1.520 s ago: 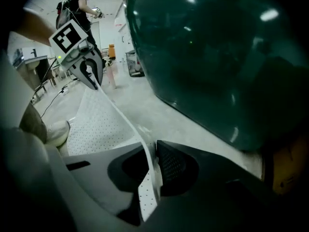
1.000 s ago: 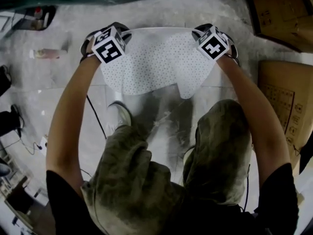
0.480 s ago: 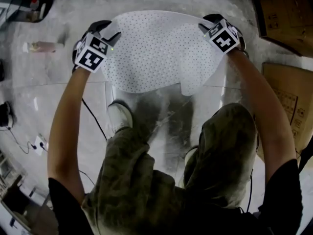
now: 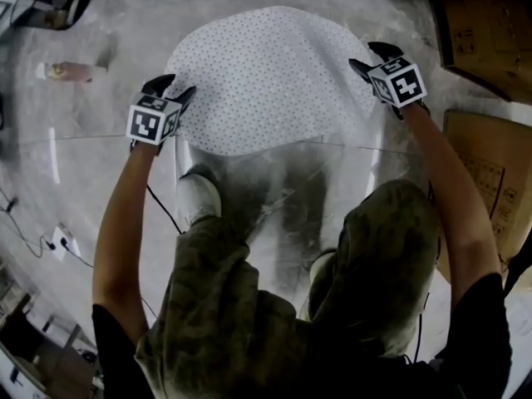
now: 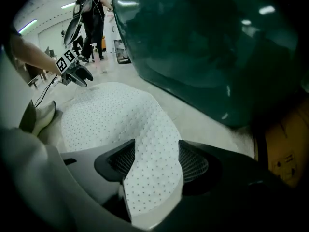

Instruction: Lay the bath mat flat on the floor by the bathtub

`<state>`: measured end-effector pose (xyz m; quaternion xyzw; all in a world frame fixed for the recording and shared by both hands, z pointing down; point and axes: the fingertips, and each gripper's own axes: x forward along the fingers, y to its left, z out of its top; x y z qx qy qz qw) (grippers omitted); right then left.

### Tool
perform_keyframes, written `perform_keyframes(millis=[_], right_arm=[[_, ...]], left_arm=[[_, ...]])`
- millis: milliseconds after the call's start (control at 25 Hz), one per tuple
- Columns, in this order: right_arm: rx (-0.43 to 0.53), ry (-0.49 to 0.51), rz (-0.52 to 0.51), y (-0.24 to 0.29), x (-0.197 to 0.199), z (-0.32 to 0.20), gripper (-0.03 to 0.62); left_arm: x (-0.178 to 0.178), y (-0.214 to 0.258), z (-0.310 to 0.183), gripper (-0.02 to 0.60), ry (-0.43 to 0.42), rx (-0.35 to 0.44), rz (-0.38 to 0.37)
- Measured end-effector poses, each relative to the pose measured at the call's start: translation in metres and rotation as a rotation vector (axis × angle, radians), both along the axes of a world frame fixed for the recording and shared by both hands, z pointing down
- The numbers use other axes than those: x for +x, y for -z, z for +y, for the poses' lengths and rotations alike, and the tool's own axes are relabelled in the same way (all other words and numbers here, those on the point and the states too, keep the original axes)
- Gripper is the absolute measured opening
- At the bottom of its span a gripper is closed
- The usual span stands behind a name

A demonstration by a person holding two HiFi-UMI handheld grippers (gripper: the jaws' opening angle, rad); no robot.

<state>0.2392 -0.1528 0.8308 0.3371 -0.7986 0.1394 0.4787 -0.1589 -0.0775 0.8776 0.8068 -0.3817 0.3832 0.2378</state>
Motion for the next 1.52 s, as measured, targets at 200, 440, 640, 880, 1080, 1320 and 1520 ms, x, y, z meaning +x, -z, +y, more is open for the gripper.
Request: perform_keyframes(millis=[200, 440, 640, 880, 1080, 1320, 1520], right_arm=[[-0.117, -0.223, -0.071, -0.049, 0.058, 0.037, 0.279], [-0.112, -0.361, -0.126, -0.079, 0.100, 0.043, 0.285], [-0.102, -0.402, -0.167, -0.083, 0.092, 0.045, 0.294], [-0.100, -0.438, -0.189, -0.089, 0.084, 0.048, 0.296], [-0.078, -0.463, -0.186, -0.091, 0.081, 0.048, 0.313], [-0.083, -0.505, -0.216, -0.092, 0.080, 0.048, 0.318], [-0.063, -0.518, -0.216, -0.094, 0.081, 0.048, 0.319]], left_arm=[[-0.021, -0.033, 0.018, 0.264, 0.203, -0.091, 0.058], [-0.032, -0.046, 0.025, 0.301, 0.353, -0.028, -0.004], [-0.026, -0.053, 0.020, 0.305, 0.429, -0.006, 0.012], [-0.044, -0.059, 0.024, 0.330, 0.506, -0.014, -0.041], [-0.043, -0.061, 0.022, 0.325, 0.542, -0.086, -0.056], [-0.034, -0.058, 0.025, 0.245, 0.555, -0.063, -0.077], [-0.028, -0.058, 0.023, 0.162, 0.544, -0.073, 0.000]])
